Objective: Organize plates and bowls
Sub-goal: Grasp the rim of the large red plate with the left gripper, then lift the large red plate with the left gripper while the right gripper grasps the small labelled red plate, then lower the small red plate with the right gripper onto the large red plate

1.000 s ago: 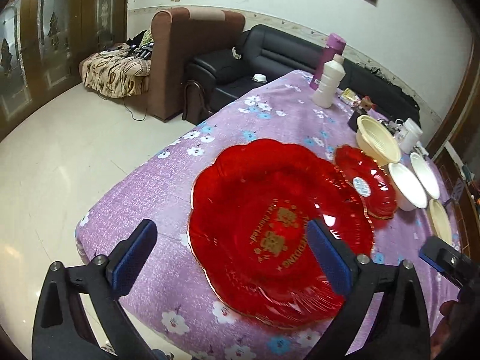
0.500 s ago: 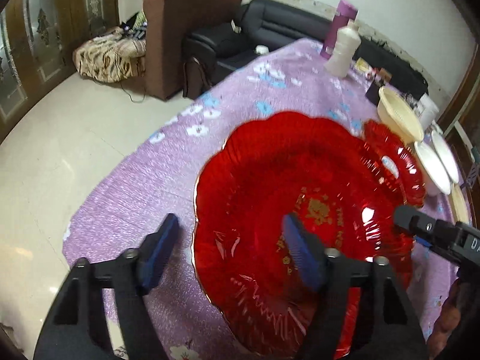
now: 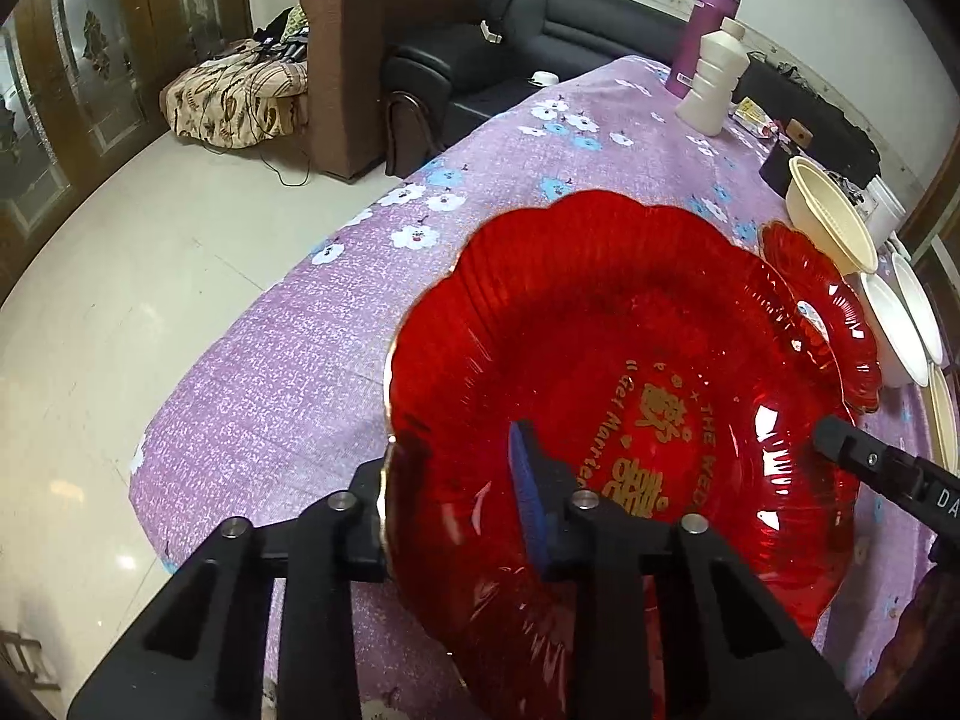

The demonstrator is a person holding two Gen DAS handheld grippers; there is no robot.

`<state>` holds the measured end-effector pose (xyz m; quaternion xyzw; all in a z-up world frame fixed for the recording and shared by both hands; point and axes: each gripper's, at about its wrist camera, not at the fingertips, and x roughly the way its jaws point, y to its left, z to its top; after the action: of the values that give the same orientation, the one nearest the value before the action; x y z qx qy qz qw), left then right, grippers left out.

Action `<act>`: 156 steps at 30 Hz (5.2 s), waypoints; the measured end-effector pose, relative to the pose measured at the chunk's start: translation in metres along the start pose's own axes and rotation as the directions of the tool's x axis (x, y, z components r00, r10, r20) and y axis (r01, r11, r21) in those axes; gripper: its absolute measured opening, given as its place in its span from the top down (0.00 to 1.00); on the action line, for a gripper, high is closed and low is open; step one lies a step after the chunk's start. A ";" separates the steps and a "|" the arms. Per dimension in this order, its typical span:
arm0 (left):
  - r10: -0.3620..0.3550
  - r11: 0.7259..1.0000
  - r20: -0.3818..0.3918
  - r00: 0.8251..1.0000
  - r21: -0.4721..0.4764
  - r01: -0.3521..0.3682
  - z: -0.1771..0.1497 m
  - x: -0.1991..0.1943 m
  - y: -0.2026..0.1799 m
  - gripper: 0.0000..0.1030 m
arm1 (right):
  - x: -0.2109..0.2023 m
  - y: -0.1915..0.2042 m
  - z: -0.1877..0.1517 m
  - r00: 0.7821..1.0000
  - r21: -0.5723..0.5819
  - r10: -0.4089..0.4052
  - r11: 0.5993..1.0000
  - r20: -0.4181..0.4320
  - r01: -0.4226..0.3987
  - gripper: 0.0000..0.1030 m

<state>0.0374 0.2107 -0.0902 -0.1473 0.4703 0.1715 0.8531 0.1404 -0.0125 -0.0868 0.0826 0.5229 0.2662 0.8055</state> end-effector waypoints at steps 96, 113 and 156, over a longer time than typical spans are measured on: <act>-0.054 0.886 -0.252 0.966 0.434 0.162 0.101 0.076 -0.216 0.61 | -0.006 -0.146 0.064 0.998 0.360 0.057 0.930 0.035 -0.066 0.91; -0.102 0.882 -0.108 0.989 0.451 0.140 0.103 0.020 -0.214 0.72 | -0.050 -0.117 0.053 0.987 0.266 -0.030 0.964 0.158 -0.014 0.91; -0.108 0.968 0.110 0.988 0.238 0.079 0.042 -0.062 -0.105 0.72 | -0.098 -0.007 -0.006 0.966 -0.018 -0.010 1.000 0.257 0.015 0.91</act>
<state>0.0830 0.1242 -0.0063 -0.0575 0.4265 0.0834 0.8988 0.1068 -0.0700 -0.0145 0.1051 0.4121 0.2535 0.8688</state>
